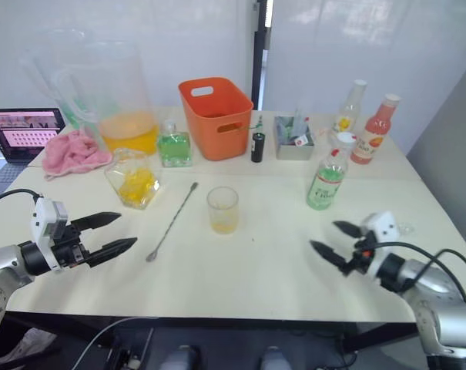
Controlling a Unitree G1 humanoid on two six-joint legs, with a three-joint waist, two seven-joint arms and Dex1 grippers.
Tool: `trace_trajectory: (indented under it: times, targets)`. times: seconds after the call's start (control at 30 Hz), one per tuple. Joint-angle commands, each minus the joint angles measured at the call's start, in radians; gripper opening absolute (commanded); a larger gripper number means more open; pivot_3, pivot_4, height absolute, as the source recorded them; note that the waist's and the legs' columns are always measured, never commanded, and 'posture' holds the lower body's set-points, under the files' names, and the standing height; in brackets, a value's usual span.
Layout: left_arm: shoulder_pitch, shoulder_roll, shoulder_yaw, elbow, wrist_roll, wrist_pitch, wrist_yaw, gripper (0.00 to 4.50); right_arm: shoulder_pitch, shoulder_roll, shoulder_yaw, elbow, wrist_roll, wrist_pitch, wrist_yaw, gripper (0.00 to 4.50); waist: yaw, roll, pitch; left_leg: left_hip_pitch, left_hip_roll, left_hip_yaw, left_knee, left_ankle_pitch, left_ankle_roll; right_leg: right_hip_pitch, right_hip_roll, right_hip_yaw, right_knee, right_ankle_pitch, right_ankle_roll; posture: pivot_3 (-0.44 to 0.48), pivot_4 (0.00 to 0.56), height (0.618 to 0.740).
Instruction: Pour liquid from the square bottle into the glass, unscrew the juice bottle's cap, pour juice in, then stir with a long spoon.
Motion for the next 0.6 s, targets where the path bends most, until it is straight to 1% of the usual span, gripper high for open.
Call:
trace_trajectory:
  times: [0.03,0.17,0.33,0.47,0.53,0.6]
  targets:
    - [-0.050,0.018,-0.025,0.035,0.014,-0.022,-0.036,4.47,0.027,-0.015,-0.121,0.021,0.025,-0.051,-0.001,4.50,-0.001,0.000,0.000,0.000,0.000,0.000,0.000,0.000,0.000,0.000,0.000,0.000,0.000,0.000,0.000,0.000,0.150,0.738]
    - [-0.118,0.010,-0.065,0.076,0.000,-0.013,-0.090,4.47,0.115,-0.023,-0.228,0.020,0.036,-0.036,-0.013,4.50,0.003,0.000,0.000,0.000,0.000,0.000,0.000,0.000,0.000,0.000,0.000,0.000,0.000,0.000,0.000,0.000,0.150,0.738]
    - [-0.184,-0.004,-0.070,0.095,-0.031,0.019,-0.106,4.47,0.156,-0.004,-0.249,-0.017,0.049,-0.021,-0.038,4.50,-0.010,0.000,0.000,0.001,0.000,0.000,0.000,0.000,0.000,0.000,0.000,0.000,0.000,0.000,0.000,0.000,0.150,0.738]
    - [-0.207,-0.011,-0.079,0.060,-0.041,0.034,-0.099,4.47,0.134,-0.002,-0.240,-0.059,0.089,0.016,-0.051,4.50,-0.014,0.002,-0.001,0.002,0.000,0.000,0.000,0.000,0.000,0.000,0.000,0.000,0.001,0.000,0.000,0.000,0.150,0.738]
    - [-0.209,-0.014,-0.074,0.041,-0.049,0.047,-0.088,4.47,0.108,-0.010,-0.241,-0.045,0.102,0.031,-0.057,4.50,-0.012,0.002,-0.001,0.002,0.000,0.001,0.000,0.000,0.000,0.001,0.000,0.001,0.001,0.000,0.000,0.000,0.150,0.738]
    - [-0.199,-0.016,-0.059,0.000,-0.070,0.070,-0.068,4.47,0.042,-0.033,-0.210,-0.004,0.089,0.046,-0.062,4.50,-0.010,0.002,-0.001,0.002,0.000,0.001,0.000,0.000,0.000,0.001,0.000,0.001,0.000,0.000,0.000,0.000,0.150,0.738]
